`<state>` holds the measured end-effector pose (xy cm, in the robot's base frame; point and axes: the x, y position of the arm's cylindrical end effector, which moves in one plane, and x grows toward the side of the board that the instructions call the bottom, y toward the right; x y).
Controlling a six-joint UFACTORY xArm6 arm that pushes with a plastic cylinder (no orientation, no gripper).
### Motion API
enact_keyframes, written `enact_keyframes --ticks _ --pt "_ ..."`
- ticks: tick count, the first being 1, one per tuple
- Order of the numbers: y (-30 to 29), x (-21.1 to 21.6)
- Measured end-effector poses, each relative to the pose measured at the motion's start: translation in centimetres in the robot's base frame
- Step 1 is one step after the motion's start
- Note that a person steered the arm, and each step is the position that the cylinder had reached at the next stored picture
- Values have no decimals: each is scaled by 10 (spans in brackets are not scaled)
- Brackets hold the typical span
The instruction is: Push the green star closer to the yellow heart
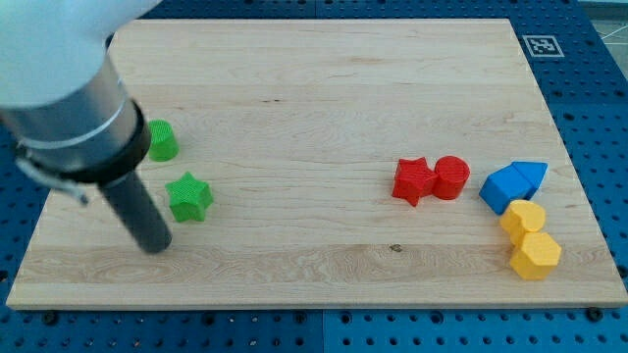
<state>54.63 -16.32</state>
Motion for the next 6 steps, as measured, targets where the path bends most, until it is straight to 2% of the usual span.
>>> enact_keyframes --ticks 1,3,4,5,6 --pt "42 -34" --pt "34 -34" --pt "22 -78" --pt "28 -94" --pt "53 -91"
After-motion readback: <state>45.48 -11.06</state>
